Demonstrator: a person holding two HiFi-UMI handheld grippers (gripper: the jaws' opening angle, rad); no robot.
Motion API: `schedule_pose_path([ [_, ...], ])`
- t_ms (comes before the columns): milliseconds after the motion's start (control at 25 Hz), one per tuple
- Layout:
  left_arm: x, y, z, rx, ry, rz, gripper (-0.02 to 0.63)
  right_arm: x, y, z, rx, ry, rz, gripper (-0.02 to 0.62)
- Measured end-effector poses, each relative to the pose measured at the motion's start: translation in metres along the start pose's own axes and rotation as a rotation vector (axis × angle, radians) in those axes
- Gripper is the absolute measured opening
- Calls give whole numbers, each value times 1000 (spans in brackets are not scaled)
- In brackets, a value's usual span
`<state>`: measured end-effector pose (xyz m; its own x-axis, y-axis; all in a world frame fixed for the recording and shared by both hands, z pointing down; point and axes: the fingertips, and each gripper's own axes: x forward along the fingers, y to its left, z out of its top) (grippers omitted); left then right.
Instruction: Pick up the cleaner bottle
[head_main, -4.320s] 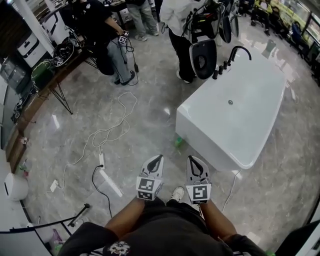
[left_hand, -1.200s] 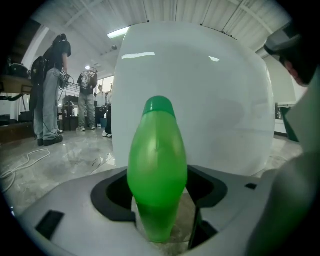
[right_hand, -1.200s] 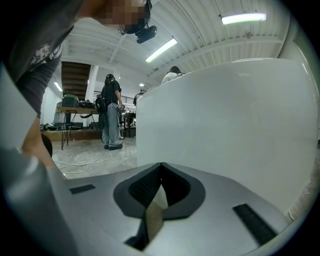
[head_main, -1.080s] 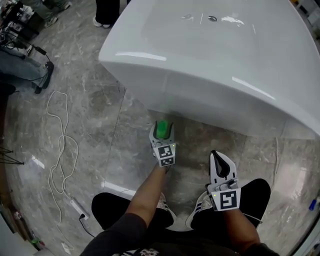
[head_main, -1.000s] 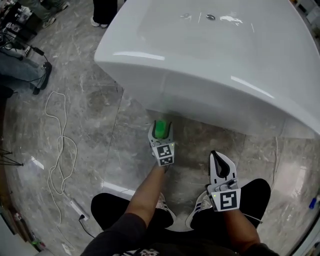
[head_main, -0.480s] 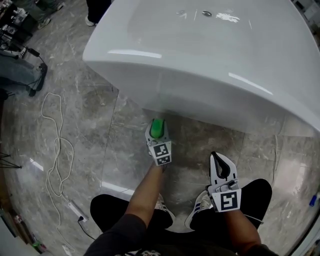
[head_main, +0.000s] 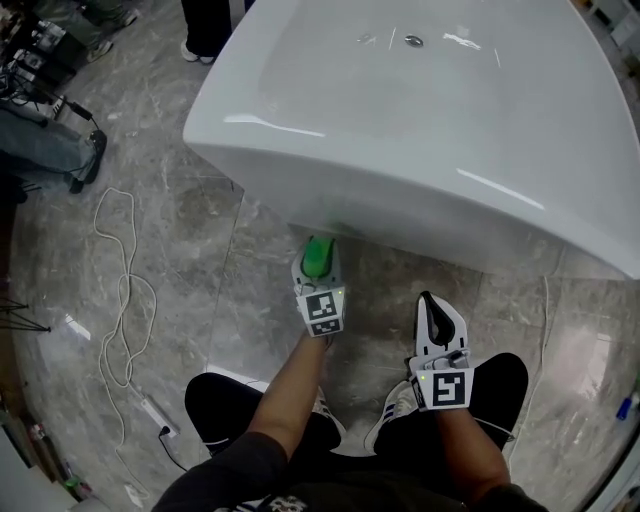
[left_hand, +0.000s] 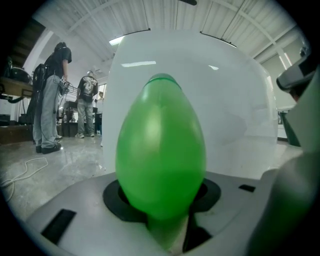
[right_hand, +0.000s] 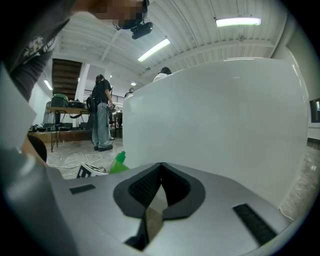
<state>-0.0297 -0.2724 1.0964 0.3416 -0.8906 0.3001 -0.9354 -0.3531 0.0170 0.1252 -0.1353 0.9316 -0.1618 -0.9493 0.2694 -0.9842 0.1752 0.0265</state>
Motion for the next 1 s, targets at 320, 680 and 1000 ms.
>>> schedule_pose_path([
  [320,-69,-19,156,33,-2,-59,179,-38,-17,134,47,-18,-38,15],
  [680,-175,-46,422,-64,-4,-44,179,-159,-36,351,94,-14,-76,15],
  [1000,-267,-79,615,-110,-12,-20,179,-243,-64,518,53,-60,-95,15],
])
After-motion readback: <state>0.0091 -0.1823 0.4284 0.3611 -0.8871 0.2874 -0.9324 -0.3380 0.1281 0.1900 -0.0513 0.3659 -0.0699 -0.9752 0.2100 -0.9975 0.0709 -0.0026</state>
